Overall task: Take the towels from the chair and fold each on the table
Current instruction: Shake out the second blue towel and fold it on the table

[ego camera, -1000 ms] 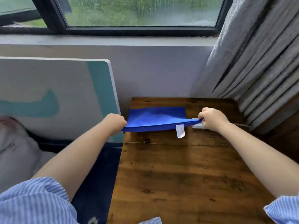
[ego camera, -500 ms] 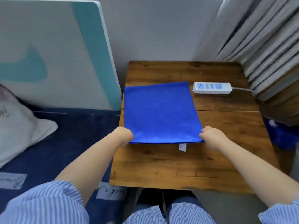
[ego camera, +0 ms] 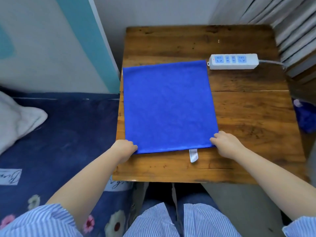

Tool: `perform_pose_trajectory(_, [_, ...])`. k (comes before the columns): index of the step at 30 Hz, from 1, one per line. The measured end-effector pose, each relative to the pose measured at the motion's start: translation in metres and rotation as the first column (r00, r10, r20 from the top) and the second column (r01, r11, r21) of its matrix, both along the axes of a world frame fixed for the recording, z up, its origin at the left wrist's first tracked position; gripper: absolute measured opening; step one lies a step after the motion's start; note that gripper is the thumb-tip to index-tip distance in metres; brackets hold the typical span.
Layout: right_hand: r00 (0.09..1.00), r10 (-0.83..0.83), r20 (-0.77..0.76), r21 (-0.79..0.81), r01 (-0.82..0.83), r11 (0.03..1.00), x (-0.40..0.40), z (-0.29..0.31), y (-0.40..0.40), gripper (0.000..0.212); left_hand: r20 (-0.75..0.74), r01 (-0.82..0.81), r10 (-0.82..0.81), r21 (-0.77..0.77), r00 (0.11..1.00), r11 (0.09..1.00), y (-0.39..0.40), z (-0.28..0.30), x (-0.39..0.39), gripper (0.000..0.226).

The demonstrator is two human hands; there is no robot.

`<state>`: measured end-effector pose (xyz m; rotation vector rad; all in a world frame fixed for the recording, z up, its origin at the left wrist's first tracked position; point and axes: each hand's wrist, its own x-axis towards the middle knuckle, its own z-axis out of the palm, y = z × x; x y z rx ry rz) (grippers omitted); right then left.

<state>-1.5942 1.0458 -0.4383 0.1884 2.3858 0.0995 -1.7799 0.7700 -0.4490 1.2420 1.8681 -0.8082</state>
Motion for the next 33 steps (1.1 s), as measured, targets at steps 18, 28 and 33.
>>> perform_pose_trajectory(18, [0.819,-0.18,-0.545,-0.231,0.06,0.971,-0.191,-0.043,0.02,0.039,0.079,-0.337,0.46,0.789,0.884,0.513,0.123,-0.035,-0.096,0.034])
perform_pose_trajectory(28, [0.913,-0.119,-0.389,-0.204,0.041,0.978,-0.261,-0.07,0.056,0.053,0.078,-0.449,0.55,0.677,0.831,0.583,0.158,-0.063,-0.167,0.056])
perform_pose_trajectory(33, [0.913,-0.148,-0.381,-0.182,0.083,0.98,-0.249,-0.064,0.099,0.061,0.006,-0.467,0.623,0.667,0.782,0.58,0.139,-0.067,-0.194,0.064])
